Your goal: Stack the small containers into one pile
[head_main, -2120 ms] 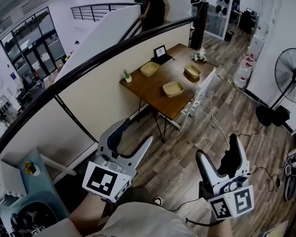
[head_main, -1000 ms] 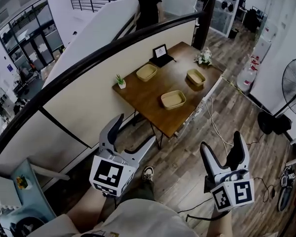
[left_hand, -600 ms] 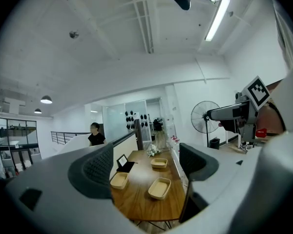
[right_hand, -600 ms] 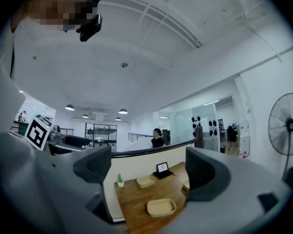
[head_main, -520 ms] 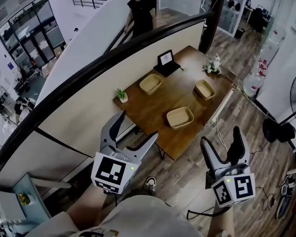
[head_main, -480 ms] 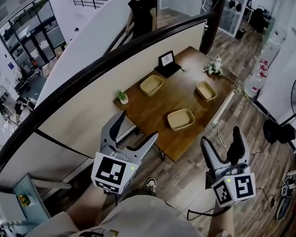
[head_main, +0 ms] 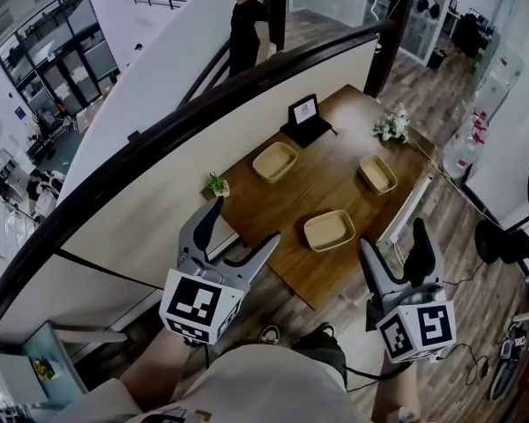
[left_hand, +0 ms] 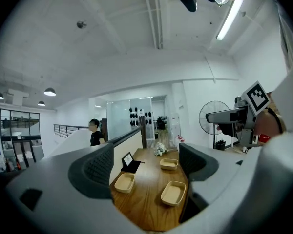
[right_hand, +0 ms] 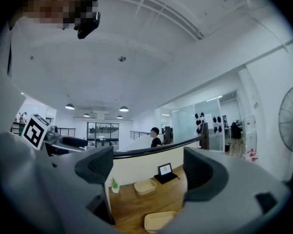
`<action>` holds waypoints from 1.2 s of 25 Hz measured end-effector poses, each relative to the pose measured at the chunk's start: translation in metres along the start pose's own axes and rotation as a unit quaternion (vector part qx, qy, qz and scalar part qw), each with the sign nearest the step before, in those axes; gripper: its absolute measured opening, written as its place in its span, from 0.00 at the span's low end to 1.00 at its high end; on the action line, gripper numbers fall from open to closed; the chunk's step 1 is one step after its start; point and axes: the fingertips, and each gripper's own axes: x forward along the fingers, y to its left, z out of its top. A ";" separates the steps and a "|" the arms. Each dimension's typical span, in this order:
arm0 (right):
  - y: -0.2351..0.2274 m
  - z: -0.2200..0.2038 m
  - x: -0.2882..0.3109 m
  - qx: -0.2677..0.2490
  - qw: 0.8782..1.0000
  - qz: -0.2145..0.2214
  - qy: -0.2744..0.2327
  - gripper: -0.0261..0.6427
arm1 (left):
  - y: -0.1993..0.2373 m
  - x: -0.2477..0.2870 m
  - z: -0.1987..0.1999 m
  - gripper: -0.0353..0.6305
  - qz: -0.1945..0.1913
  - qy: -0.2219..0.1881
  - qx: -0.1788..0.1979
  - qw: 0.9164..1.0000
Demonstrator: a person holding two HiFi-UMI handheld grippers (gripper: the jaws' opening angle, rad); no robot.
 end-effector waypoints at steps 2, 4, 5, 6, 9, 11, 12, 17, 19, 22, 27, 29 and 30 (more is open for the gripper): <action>-0.001 -0.002 0.012 -0.004 1.000 0.009 0.003 0.70 | 0.006 0.005 -0.002 0.66 0.008 0.001 -0.004 1.000; -0.004 -0.005 0.026 -0.009 1.000 0.022 0.006 0.69 | 0.011 0.013 -0.004 0.66 0.018 0.002 -0.004 1.000; -0.007 -0.006 0.034 -0.011 0.999 0.030 0.009 0.68 | 0.014 0.017 -0.005 0.66 0.025 0.003 -0.004 1.000; -0.010 -0.008 0.042 -0.012 0.999 0.038 0.011 0.68 | 0.017 0.022 -0.006 0.66 0.033 0.004 -0.004 0.999; -0.024 -0.012 0.070 -0.014 0.998 0.066 0.016 0.67 | 0.028 0.038 -0.009 0.66 0.066 0.008 -0.008 0.998; -0.034 -0.013 0.091 -0.015 0.996 0.090 0.019 0.66 | 0.037 0.048 -0.008 0.66 0.094 0.011 -0.013 0.995; -0.039 -0.013 0.102 -0.016 0.994 0.103 0.020 0.66 | 0.039 0.054 -0.008 0.66 0.107 0.014 -0.015 0.994; -0.066 -0.013 0.152 -0.017 0.985 0.172 0.028 0.64 | 0.041 0.085 -0.002 0.66 0.166 0.034 -0.021 0.985; -0.075 -0.014 0.171 -0.019 0.979 0.200 0.031 0.64 | 0.040 0.094 0.000 0.66 0.193 0.041 -0.027 0.980; -0.087 -0.015 0.196 -0.024 0.970 0.241 0.033 0.64 | 0.039 0.106 0.000 0.66 0.235 0.052 -0.033 0.970; -0.101 -0.025 0.223 -0.027 0.954 0.296 0.045 0.63 | 0.028 0.116 -0.009 0.66 0.292 0.068 -0.054 0.952; -0.102 -0.028 0.230 -0.030 0.947 0.315 0.049 0.63 | 0.024 0.117 -0.007 0.66 0.310 0.067 -0.058 0.947; -0.102 -0.030 0.232 -0.033 0.944 0.324 0.051 0.63 | 0.022 0.117 -0.006 0.66 0.319 0.065 -0.060 0.944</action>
